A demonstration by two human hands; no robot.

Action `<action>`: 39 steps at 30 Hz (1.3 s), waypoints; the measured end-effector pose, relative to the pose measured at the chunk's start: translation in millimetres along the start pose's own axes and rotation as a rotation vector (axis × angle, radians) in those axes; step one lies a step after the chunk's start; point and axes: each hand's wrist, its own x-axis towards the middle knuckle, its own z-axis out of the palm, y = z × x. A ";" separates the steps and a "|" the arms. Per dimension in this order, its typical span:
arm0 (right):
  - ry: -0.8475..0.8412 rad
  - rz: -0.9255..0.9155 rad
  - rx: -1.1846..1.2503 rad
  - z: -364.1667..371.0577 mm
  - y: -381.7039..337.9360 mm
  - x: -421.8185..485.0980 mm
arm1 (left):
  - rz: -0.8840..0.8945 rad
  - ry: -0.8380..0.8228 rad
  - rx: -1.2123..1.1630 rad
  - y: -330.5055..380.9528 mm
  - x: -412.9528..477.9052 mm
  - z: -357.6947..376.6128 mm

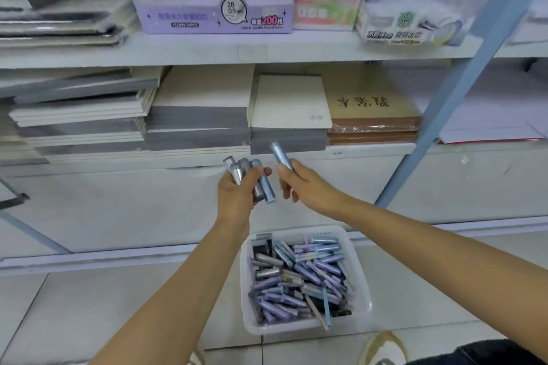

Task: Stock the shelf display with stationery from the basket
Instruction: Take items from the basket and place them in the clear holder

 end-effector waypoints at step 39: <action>0.737 -0.334 -0.352 -301.2 -154.3 68.3 | 0.471 -0.468 0.117 219.5 45.6 160.2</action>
